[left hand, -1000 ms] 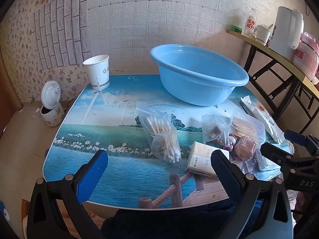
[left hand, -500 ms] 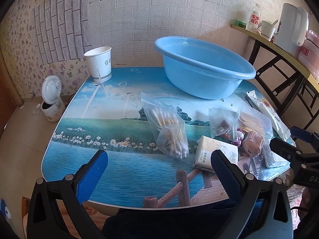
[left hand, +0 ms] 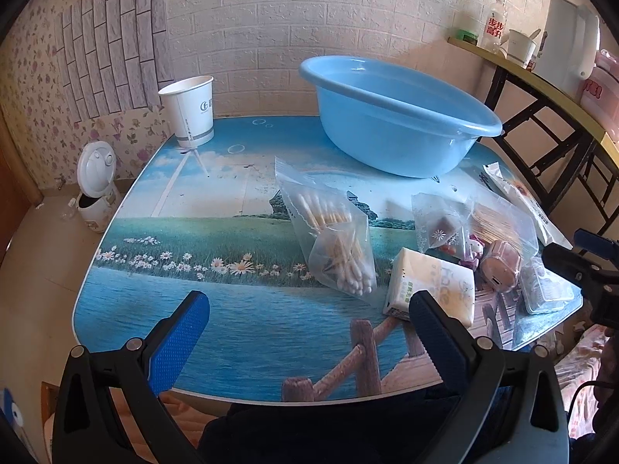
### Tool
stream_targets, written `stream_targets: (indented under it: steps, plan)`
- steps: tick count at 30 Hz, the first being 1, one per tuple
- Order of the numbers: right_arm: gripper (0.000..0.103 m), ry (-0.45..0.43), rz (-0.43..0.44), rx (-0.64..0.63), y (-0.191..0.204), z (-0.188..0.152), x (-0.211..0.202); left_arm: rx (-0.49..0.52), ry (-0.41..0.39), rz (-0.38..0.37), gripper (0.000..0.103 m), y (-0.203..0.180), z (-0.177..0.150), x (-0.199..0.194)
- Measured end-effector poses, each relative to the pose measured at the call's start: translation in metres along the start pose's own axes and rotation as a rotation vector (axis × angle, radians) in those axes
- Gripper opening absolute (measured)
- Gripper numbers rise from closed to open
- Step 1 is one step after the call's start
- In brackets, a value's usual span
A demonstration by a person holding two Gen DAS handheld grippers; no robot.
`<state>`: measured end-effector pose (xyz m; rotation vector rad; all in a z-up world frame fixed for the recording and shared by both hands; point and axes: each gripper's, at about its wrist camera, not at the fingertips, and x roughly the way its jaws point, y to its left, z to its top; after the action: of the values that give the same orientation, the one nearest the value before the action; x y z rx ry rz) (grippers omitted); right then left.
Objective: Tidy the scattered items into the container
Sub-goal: 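Move the right tool toward the white packet while the left tool approaches the cotton-swab bag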
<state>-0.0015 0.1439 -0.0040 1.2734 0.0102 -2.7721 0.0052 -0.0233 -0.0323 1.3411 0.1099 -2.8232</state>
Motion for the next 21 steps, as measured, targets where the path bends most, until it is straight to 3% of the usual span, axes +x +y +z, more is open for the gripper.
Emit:
stream_targets:
  steps: [8,21]
  plan:
    - [0.102,0.006,-0.082,0.003,-0.038,0.005,-0.002,-0.052,0.0,0.044,0.103,0.018,0.015,0.012]
    - [0.07,0.073,-0.153,0.027,-0.094,0.006,0.029,-0.051,0.026,0.027,0.103,0.01,0.025,0.033]
